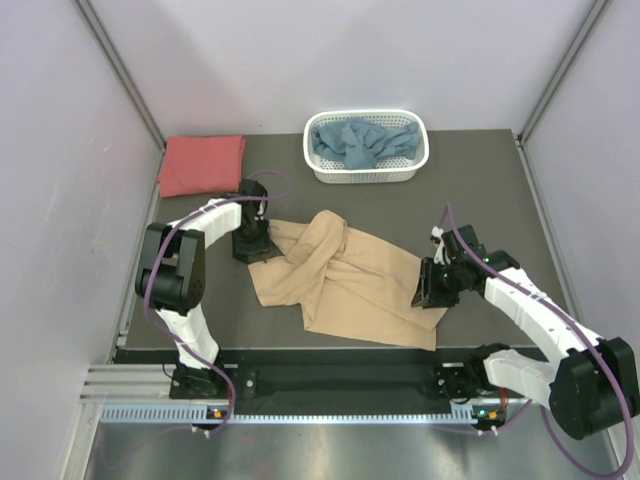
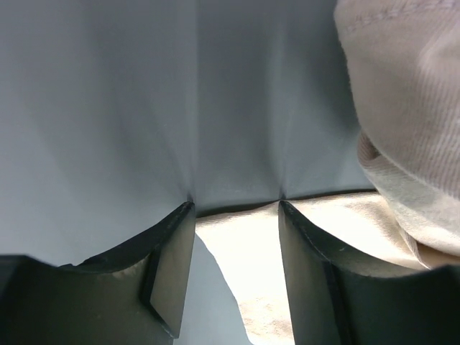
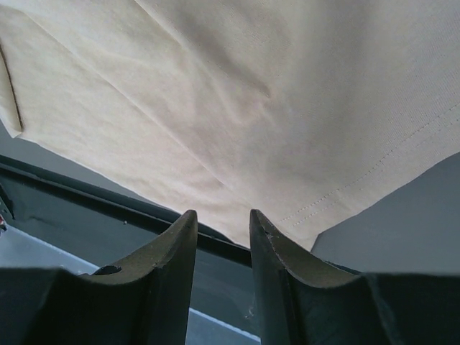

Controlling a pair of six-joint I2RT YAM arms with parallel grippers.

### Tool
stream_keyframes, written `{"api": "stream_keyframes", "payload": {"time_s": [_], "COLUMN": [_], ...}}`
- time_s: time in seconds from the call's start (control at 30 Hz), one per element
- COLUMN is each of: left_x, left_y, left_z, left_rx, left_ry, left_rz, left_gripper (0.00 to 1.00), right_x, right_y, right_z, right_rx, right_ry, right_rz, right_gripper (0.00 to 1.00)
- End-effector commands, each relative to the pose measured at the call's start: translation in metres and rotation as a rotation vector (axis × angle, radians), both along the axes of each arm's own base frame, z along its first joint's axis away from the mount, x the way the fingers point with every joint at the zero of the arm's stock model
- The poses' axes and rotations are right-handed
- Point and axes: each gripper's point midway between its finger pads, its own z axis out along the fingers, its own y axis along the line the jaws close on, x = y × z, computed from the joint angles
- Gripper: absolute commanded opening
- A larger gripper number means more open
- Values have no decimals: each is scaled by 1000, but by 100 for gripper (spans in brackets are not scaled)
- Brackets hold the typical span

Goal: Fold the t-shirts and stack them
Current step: Flatten the tshirt out

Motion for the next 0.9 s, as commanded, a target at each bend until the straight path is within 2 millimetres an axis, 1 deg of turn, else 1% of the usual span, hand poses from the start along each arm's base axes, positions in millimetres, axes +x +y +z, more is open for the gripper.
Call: {"api": "stream_keyframes", "payload": {"time_s": [0.0, 0.03, 0.07, 0.1, 0.13, 0.17, 0.2, 0.3, 0.33, 0.37, 0.4, 0.43, 0.6, 0.63, 0.73, 0.8, 0.87], "left_x": [-7, -8, -12, -13, -14, -14, -17, -19, -19, -20, -22, -22, -24, -24, -26, -26, -27], "left_y": [7, 7, 8, 8, 7, 6, 6, 5, 6, 6, 6, 7, 6, 5, 4, 3, 4], "left_z": [-2, -3, -7, -7, -9, -7, -8, -2, 0, 3, 5, 7, 23, 28, 35, 38, 40], "left_rx": [21, 20, 28, 26, 22, 14, 10, 3, 6, 4, 4, 5, -7, -16, -30, -38, -35], "left_ry": [-6, -4, 19, 25, 30, 22, 27, 22, 18, 12, 11, 9, -24, -37, -52, -59, -64], "left_rz": [5, 3, 5, 4, 6, 13, 15, 28, 32, 38, 44, 49, 94, 99, 111, 114, 115], "left_gripper": [53, 51, 48, 40, 39, 38, 33, 24, 15, 11, 4, 0, 0, 0, 0, 0, 0], "right_x": [1, 1, 0, 0, 0, -1, -2, -6, -9, -11, -13, -13, -20, -21, -27, -31, -33], "right_y": [4, 4, 5, 5, 5, 5, 4, 3, 2, 0, -1, -3, -12, -16, -23, -24, -20], "right_z": [4, 5, 4, 4, 4, 3, 1, -3, -5, -8, -11, -13, -28, -31, -37, -38, -34], "right_rx": [23, 23, 26, 30, 30, 30, 28, 22, 15, 6, -5, -16, -90, -117, -160, -168, -163], "right_ry": [-25, -24, -23, -23, -24, -20, -16, 1, 11, 25, 36, 42, 102, 110, 136, 155, 141], "right_rz": [8, 5, 6, 6, 5, 4, 4, 2, 3, 5, 2, -1, -22, -37, -68, -75, -57], "right_gripper": [36, 36, 36, 36, 36, 36, 36, 36, 36, 36, 36, 35, 31, 31, 26, 25, 26]}}
